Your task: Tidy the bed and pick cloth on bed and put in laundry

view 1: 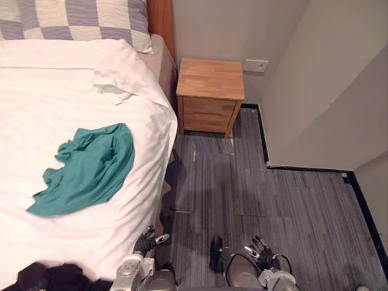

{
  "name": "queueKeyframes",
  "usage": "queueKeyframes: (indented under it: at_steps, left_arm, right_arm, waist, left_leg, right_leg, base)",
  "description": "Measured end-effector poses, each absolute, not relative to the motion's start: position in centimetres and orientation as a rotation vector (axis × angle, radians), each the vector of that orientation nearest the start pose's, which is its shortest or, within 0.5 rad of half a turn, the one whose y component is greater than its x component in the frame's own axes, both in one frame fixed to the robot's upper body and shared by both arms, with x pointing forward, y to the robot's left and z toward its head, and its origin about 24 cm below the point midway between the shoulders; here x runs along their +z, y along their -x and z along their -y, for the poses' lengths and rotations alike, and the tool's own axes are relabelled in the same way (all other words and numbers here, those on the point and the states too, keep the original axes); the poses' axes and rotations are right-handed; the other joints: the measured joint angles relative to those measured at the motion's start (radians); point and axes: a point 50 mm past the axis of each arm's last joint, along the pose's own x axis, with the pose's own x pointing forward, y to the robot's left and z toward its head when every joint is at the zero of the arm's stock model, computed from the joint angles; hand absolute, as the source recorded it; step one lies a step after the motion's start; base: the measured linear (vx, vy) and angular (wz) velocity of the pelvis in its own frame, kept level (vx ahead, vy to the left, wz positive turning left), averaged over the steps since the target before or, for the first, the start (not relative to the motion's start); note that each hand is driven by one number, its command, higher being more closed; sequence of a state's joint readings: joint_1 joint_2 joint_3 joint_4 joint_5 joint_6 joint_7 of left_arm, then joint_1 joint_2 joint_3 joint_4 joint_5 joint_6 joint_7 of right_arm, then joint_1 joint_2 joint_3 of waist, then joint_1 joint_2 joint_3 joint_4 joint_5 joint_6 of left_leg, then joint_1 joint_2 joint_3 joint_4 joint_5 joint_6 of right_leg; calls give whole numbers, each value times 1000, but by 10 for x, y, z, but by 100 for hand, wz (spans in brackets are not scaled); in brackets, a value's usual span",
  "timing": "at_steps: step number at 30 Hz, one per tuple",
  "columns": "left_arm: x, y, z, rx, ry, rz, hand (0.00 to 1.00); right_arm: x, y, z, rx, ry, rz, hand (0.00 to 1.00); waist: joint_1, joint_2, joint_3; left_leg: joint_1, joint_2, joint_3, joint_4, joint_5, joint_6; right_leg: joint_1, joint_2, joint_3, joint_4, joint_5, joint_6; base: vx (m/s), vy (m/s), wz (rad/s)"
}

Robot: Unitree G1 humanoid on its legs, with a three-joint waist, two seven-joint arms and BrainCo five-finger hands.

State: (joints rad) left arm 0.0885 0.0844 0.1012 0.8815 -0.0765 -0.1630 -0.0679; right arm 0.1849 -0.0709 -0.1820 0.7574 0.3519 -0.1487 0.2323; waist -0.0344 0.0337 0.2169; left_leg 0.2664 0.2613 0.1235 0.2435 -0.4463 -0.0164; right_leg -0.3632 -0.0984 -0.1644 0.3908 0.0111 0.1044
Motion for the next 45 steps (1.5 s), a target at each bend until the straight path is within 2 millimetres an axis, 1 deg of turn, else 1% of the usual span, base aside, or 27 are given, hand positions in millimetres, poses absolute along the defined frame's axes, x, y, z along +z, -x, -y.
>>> queueKeyframes:
  at_steps: [1, 2, 4, 5, 7, 8, 10, 11, 12, 14, 15, 16, 19, 20, 22, 23, 25, 26, 27, 28, 30, 32, 36, 39, 40, 41, 45]
  left_arm:
    - [-134, -137, -196, 126, 53, -789, 0]
    - [-134, -140, -193, 127, 64, -778, 0]
    - [-138, -133, -180, 127, 106, -795, 0]
    - [-140, -126, -173, 121, 127, -805, 0]
    - [-137, -125, -176, 132, 120, -772, 0]
    - [-136, -123, -176, 135, 120, -756, 0]
    - [-133, -123, -172, 118, 120, -732, 0]
    - [-131, -126, -173, 109, 114, -718, 0]
    - [-129, -129, -177, 111, 104, -707, 0]
    - [-129, -132, -172, 95, 116, -706, 0]
    - [-129, -133, -173, 92, 118, -709, 0]
    - [-128, -137, -176, 103, 122, -711, 0]
    - [-130, -133, -179, 113, 107, -739, 0]
    - [-132, -128, -184, 114, 73, -759, 0]
    - [-134, -120, -190, 136, 74, -776, 0]
    - [-135, -115, -198, 162, 73, -787, 0]
    - [-134, -111, -211, 185, 56, -793, 0]
    - [-133, -106, -222, 195, 44, -795, 0]
    - [-130, -101, -234, 203, 19, -800, 0]
    - [-130, -101, -237, 211, 24, -802, 0]
    - [-134, -89, -218, 191, 103, -809, 0]
    - [-136, -81, -207, 163, 152, -826, 0]
    - [-137, -81, -203, 118, 197, -826, 0]
    - [-138, -82, -205, 99, 194, -833, 0]
    - [-140, -81, -203, 84, 199, -843, 0]
    - [-141, -80, -201, 64, 196, -852, 0]
    - [-138, -89, -201, 10, 158, -835, 0]
  right_arm:
    - [-126, -124, 209, -207, -372, -684, 0]
    - [-126, -129, 207, -201, -378, -695, 0]
    - [-125, -134, 207, -180, -364, -705, 0]
    - [-125, -137, 209, -157, -330, -714, 0]
    - [-128, -136, 207, -123, -291, -748, 0]
    - [-127, -139, 207, -109, -278, -739, 0]
    - [-123, -143, 206, -86, -249, -716, 0]
    - [-123, -140, 205, -93, -248, -713, 0]
    - [-124, -138, 196, -94, -264, -711, 0]
    - [-112, -147, 196, -76, -225, -634, 0]
    - [-107, -152, 195, -75, -216, -602, 0]
    - [-97, -166, 198, -75, -195, -540, 0]
    - [-67, -192, 210, -120, -148, -369, 0]
    - [-55, -196, 215, -148, -121, -303, 0]
    - [-35, -205, 219, -174, -83, -211, 0]
    - [-12, -212, 228, -232, -34, -112, 0]
    - [17, -216, 245, -338, 18, 13, 0]
    - [40, -217, 258, -424, 44, 104, 0]
    - [58, -217, 266, -481, 64, 175, 0]
    - [67, -218, 271, -515, 79, 208, 0]
    - [104, -229, 280, -558, 171, 324, 0]
    - [131, -240, 269, -547, 191, 438, 0]
    - [172, -281, 253, -435, 308, 507, 0]
    - [172, -298, 265, -423, 394, 407, 0]
    - [164, -306, 278, -425, 435, 314, 0]
    - [156, -311, 287, -427, 457, 237, 0]
    - [150, -338, 289, -400, 470, 106, 0]
  waist:
    - [2, 2, -5]
    - [4, 3, -4]
    - [18, 20, 1]
    - [25, 37, 9]
    - [46, 32, 15]
    - [49, 32, 16]
    - [47, 50, 6]
    - [46, 50, 3]
    - [33, 21, -5]
    - [35, 4, -5]
    - [37, 4, -9]
    - [42, -18, -7]
    - [33, -28, 0]
    - [32, -29, -1]
    - [30, -27, 0]
    - [25, -34, -6]
    - [17, -37, -7]
    - [13, -64, -12]
    - [10, -112, -26]
    - [8, -103, -14]
    - [40, -19, -23]
    - [44, 5, -23]
    - [54, 2, -21]
    - [46, -5, -11]
    - [40, -1, -2]
    - [40, 7, 1]
    - [46, 19, 62]
  left_leg:
    - [2, 2, -6, 13, 8, 29]
    - [-78, 23, -46, 180, 90, 7]
    - [-229, 53, -111, 472, 244, -35]
    - [-303, 45, -136, 605, 218, -74]
    - [-363, -50, -104, 575, 166, -96]
    - [-379, -102, -37, 443, 166, -95]
    - [-409, -149, 159, 153, 286, -120]
    - [-425, -131, 356, 104, 391, 17]
    - [-410, -114, 505, 103, 378, 44]
    - [-410, -113, 570, 102, 303, 112]
    - [-407, -119, 560, 91, 279, 133]
    - [-403, -140, 538, 80, 270, 135]
    - [-349, -189, 391, 41, 257, 125]
    - [-313, -190, 282, 32, 247, 108]
    - [-298, -192, 190, 11, 248, 92]
    - [-297, -192, 93, -9, 255, 75]
    - [-300, -193, -30, -34, 264, 45]
    - [-311, -207, -115, -23, 256, 11]
    - [-348, -241, -176, 38, 228, -38]
    - [-358, -234, -213, 82, 206, -58]
    - [-387, -155, -245, 146, 183, -85]
    - [-364, -130, -248, 120, 196, -103]
    - [-352, -115, -228, 45, 271, -104]
    - [-346, -121, -97, -15, 339, -49]
    - [-334, -108, 50, -24, 330, -23]
    - [-334, -109, 96, -39, 339, -31]
    - [-338, -185, 83, -160, 412, -33]
  right_leg:
    - [-5, 1, -6, 16, -6, -9]
    - [0, -1, -25, 57, -35, -66]
    - [67, 23, -47, 29, -79, -100]
    - [148, 49, -54, -32, -90, -109]
    - [285, 53, -58, -138, -95, -116]
    - [341, 46, -66, -184, -98, -118]
    - [397, 57, -119, -237, -102, -119]
    - [426, 68, -165, -243, -122, -121]
    - [458, 46, -222, -236, -158, -112]
    - [476, 50, -305, -192, -231, -82]
    - [472, 41, -319, -156, -256, -64]
    - [441, 6, -319, -35, -290, -31]
    - [279, -88, -235, 436, -210, -16]
    - [265, -73, -187, 422, -287, -40]
    - [233, -51, -117, 319, -303, -40]
    - [196, -22, -4, 187, -294, -28]
    - [167, 13, 192, 3, -239, 15]
    - [184, 18, 354, -151, -171, 45]
    - [199, -3, 475, -257, -108, 44]
    - [198, 5, 443, -219, -84, 3]
    - [215, 69, 338, -154, -129, -22]
    - [213, 86, 279, -71, -164, -62]
    - [232, 63, 165, -21, -197, -89]
    - [291, 7, 63, -72, -199, -98]
    - [313, -16, -1, -80, -202, -111]
    - [315, -35, -28, -71, -213, -124]
    - [298, -93, -38, -84, -227, -95]
  base:
    - [657, -411, 50]
    - [461, -378, 27]
    - [628, -480, 22]
    - [562, -329, 15]
    - [427, -199, 4]
    - [375, -131, 9]
    - [358, -116, 45]
    - [400, -102, 121]
    - [417, -97, 141]
    - [353, -82, 131]
    - [356, -65, 107]
    - [350, -39, 85]
    - [399, -98, 134]
    - [401, -224, 202]
    - [382, -275, 184]
    - [419, -380, 222]
    - [344, -352, 209]
    - [324, -429, 217]
    - [388, -537, 211]
    - [309, -426, 161]
    - [256, -300, 92]
    - [186, -284, 83]
    - [95, -201, 86]
    - [-5, -60, 121]
    - [-51, -7, 127]
    - [-64, 23, 116]
    - [-105, 126, 42]
